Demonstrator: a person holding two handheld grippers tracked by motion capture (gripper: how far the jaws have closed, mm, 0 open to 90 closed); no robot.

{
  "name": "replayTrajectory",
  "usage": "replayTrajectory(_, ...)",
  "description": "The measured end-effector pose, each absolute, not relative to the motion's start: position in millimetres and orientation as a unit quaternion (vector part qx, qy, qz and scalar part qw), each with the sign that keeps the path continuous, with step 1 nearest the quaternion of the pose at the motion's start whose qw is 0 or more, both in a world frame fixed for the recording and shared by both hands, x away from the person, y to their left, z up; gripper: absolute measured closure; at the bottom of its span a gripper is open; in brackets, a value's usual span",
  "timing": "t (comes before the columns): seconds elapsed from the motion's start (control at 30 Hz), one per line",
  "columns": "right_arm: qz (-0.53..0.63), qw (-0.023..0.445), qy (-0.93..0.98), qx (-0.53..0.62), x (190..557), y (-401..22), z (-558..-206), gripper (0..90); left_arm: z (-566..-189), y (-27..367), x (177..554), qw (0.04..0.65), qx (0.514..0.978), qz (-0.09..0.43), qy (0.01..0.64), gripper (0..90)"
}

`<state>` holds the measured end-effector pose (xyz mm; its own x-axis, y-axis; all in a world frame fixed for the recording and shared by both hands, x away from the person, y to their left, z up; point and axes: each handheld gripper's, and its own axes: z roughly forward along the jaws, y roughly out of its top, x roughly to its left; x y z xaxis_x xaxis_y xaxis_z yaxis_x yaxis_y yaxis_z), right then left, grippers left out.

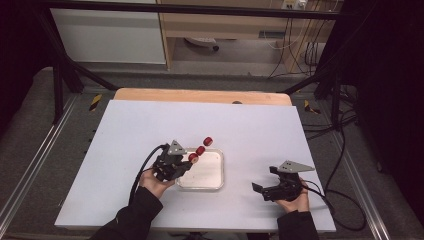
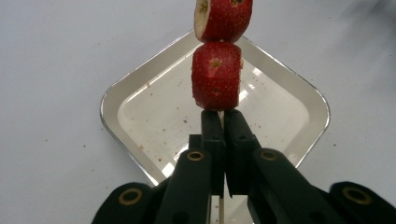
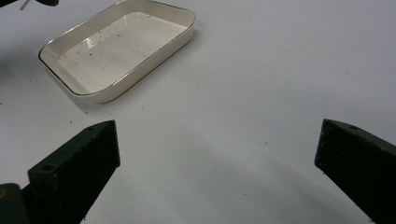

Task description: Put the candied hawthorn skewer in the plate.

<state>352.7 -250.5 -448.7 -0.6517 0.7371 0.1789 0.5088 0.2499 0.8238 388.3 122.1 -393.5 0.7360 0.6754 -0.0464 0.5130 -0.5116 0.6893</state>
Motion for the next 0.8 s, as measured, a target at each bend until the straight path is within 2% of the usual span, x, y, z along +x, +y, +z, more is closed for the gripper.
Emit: replayTrajectory(0.8, 0.464, 0.122, 0.781, 0.399, 351.3, -252.4, -449.6, 0.5, -425.8, 98.0, 395.6, 0.254, 0.889, 0.101, 0.368, 87.7)
